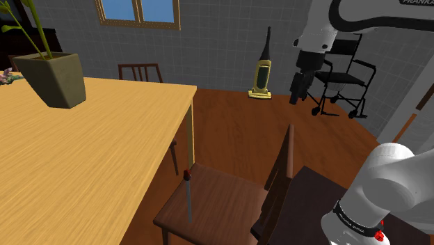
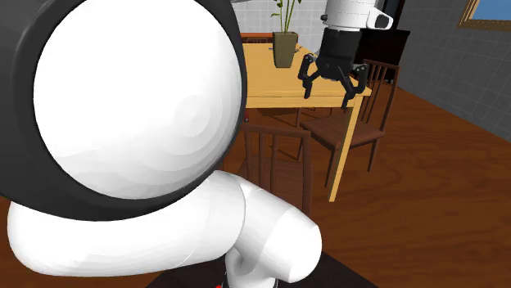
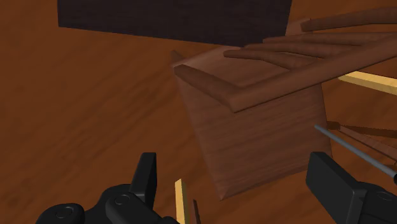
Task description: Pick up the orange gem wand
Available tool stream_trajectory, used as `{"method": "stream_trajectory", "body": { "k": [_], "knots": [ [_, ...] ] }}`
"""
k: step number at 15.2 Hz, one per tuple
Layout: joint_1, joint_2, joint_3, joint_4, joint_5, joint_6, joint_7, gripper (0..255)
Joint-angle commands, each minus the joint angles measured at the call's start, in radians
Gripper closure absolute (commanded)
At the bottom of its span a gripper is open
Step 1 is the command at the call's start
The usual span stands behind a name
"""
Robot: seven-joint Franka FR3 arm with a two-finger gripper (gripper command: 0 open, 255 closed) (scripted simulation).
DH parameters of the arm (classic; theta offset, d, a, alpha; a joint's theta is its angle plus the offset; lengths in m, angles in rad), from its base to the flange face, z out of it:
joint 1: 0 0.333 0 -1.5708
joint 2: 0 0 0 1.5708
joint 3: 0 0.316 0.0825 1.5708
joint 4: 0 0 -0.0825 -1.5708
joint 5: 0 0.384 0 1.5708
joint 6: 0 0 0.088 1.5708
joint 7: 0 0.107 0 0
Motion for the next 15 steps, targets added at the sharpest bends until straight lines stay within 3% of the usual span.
{"method": "stream_trajectory", "body": {
  "k": [1, 15],
  "knots": [
    [0.000, 0.000, 0.000, 0.000, 0.000, 0.000, 0.000, 0],
    [0.091, 0.245, 0.272, 0.010, 0.105, 0.277, 0.227, 0]
  ]
}}
